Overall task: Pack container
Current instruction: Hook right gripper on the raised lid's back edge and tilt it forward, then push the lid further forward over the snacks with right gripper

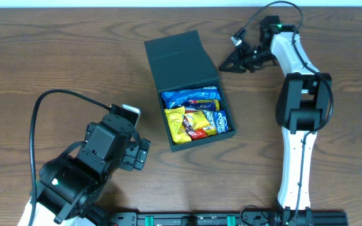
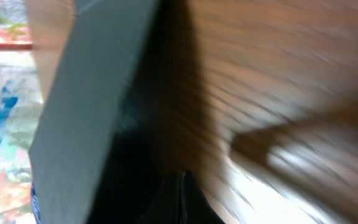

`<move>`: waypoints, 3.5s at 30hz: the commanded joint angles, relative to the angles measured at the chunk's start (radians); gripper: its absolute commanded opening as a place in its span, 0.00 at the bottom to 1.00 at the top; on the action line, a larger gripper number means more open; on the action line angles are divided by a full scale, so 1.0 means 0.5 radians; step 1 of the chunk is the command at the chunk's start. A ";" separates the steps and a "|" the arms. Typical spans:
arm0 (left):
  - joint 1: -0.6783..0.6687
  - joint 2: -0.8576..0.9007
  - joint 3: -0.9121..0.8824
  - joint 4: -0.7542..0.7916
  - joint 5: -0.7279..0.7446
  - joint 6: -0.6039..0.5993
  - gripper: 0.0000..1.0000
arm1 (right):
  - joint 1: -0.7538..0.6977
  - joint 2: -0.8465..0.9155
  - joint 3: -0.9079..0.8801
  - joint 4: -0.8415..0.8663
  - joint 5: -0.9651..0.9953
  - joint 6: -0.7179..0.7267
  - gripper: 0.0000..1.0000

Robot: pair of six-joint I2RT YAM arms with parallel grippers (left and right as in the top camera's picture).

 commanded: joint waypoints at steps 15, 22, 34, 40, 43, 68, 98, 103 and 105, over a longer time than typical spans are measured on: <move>0.006 0.002 0.003 -0.002 -0.005 0.027 0.95 | 0.145 0.114 0.022 0.148 -0.235 0.021 0.02; 0.006 0.002 0.003 -0.002 -0.005 0.028 0.95 | 0.154 0.115 0.022 0.178 -0.224 0.034 0.02; 0.006 0.002 0.003 -0.002 -0.005 0.027 0.95 | 0.254 0.226 0.014 0.208 -0.224 0.043 0.01; 0.006 0.002 0.003 -0.002 -0.005 0.027 0.95 | 0.266 0.227 0.014 0.214 -0.501 0.042 0.02; 0.006 0.002 0.003 -0.002 -0.005 0.027 0.95 | 0.268 0.227 0.014 0.208 -0.741 0.042 0.02; 0.006 0.002 0.003 -0.002 -0.005 0.028 0.95 | 0.290 0.002 0.014 0.123 -1.308 0.041 0.01; 0.006 0.002 0.003 -0.002 -0.005 0.028 0.95 | 0.382 -0.080 0.013 0.110 -1.294 -0.156 0.01; 0.006 0.002 0.003 -0.002 -0.005 0.027 0.95 | 0.382 -0.054 -0.002 0.087 -1.170 -0.169 0.02; 0.006 0.002 0.003 -0.002 -0.005 0.028 0.95 | 0.376 -0.053 -0.033 0.080 -1.109 -0.192 0.02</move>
